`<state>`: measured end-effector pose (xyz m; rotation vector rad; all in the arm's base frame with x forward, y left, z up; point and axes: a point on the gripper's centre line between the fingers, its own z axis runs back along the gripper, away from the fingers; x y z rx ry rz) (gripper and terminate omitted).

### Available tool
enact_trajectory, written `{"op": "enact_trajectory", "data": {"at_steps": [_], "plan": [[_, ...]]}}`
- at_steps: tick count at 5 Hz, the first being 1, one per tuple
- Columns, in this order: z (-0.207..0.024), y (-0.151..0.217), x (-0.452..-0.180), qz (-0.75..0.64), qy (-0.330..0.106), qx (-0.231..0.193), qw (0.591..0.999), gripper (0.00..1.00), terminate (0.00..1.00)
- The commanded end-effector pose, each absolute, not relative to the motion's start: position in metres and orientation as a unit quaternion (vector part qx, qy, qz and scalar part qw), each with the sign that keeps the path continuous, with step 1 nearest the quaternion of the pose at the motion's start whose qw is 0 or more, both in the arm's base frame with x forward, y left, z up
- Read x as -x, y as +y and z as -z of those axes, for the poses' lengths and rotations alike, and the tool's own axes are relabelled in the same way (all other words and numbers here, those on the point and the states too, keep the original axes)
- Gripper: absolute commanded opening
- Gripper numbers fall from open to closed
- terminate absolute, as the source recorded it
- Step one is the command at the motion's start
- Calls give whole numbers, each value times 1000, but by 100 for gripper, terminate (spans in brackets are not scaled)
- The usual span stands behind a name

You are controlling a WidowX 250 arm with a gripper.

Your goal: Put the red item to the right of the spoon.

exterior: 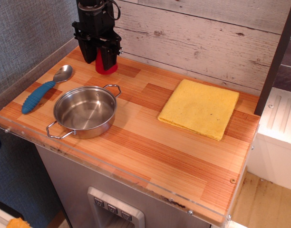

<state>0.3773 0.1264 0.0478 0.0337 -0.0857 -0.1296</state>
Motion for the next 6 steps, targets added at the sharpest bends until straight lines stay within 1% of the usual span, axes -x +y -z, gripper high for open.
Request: {"op": "enact_trajectory", "data": {"at_steps": [1, 2, 3, 4, 5, 6], "plan": [[-52, 143, -370, 48, -29, -25, 998, 100, 0], [-51, 143, -370, 47, -23, -18, 998, 100, 0], [-66, 146, -364, 50, -36, -16, 998, 100, 0], [-95, 146, -353, 59, -64, -15, 996, 100, 0], [-118, 139, -337, 67, -77, -23, 995, 100, 0], [-123, 125, -319, 67, -71, -20, 995, 100, 0]]}}
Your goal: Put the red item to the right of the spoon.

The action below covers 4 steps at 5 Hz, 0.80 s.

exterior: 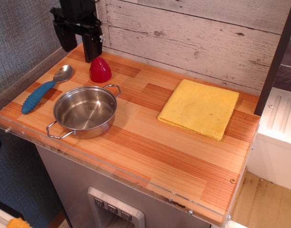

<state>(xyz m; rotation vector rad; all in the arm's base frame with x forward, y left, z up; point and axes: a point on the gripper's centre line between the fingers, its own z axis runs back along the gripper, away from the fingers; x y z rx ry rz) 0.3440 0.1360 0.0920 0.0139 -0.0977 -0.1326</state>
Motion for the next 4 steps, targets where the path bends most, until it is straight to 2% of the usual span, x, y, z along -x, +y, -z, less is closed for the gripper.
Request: {"op": "enact_trajectory", "data": {"at_steps": [1, 2, 3, 4], "plan": [[-120, 112, -302, 71, -58, 0, 996, 100, 0], [-116, 108, -292, 77, -51, 4, 996, 100, 0], [-115, 109, -289, 77, -31, -10, 997, 100, 0], [-115, 109, -289, 77, -31, -10, 997, 100, 0]]}}
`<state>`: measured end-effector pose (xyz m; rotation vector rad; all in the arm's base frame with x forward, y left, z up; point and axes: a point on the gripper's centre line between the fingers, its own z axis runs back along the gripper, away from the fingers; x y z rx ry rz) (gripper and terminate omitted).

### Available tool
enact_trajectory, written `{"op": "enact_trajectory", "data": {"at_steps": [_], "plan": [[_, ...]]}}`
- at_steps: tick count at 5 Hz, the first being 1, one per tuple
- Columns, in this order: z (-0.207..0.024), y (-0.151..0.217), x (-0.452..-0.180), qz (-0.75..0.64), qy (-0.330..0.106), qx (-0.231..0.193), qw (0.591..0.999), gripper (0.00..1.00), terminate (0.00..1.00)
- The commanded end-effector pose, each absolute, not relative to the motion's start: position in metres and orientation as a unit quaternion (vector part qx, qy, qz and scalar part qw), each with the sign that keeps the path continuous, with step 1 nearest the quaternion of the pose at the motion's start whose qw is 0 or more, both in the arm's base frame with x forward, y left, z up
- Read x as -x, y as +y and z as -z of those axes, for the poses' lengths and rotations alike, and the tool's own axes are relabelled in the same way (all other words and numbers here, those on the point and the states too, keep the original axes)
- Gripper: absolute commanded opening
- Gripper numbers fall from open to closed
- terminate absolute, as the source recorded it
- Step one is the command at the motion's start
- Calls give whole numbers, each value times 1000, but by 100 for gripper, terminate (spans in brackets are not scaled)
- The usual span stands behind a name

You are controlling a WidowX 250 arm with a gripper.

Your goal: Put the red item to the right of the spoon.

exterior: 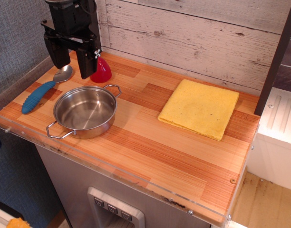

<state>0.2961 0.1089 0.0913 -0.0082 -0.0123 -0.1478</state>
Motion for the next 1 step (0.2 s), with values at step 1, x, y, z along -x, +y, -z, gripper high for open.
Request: {"op": "enact_trajectory", "data": {"at_steps": [1], "plan": [[-115, 109, -289, 77, -31, -10, 997, 100, 100]]}}
